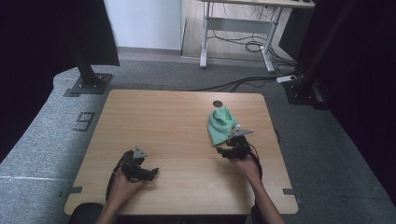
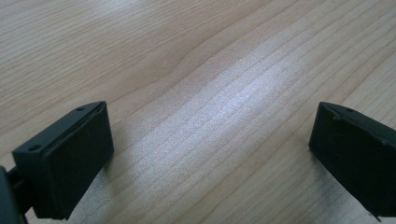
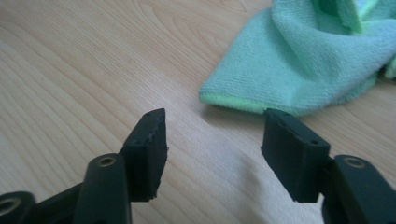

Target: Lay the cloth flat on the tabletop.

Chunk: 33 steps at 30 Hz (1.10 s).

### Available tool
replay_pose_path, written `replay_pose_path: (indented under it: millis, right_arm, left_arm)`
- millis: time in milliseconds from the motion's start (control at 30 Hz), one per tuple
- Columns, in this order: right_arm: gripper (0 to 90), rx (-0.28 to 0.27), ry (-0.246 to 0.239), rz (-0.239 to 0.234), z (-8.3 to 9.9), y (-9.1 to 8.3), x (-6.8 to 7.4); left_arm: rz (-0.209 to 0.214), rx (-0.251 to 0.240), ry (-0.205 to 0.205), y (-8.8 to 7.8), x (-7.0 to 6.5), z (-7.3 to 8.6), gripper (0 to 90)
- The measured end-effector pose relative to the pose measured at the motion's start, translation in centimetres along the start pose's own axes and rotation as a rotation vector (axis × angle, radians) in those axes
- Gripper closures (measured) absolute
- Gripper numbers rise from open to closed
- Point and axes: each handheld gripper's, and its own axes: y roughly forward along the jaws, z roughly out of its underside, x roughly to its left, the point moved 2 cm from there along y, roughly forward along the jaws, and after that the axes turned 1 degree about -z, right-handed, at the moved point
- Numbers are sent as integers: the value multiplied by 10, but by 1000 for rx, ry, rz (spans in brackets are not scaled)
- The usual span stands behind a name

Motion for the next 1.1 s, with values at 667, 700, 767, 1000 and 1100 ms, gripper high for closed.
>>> replay_pose_path:
  millis: [667, 700, 767, 1000, 1100]
  right_arm:
    - [621, 26, -21, 16, -29, 37, -2]
    - [658, 40, -17, 18, -29, 43, -3]
    - [676, 49, -18, 22, -28, 45, -3]
    - [767, 68, 10, 17, -21, 51, -5]
    - [789, 70, 15, 4, -19, 49, -4]
  left_arm:
    - [0, 0, 0, 0, 0, 0, 0]
    - [0, 0, -1, 0, 0, 0, 0]
    - [0, 0, 0, 0, 0, 0, 0]
    - [0, -2, -2, 0, 0, 0, 0]
    - [0, -1, -1, 0, 0, 0, 0]
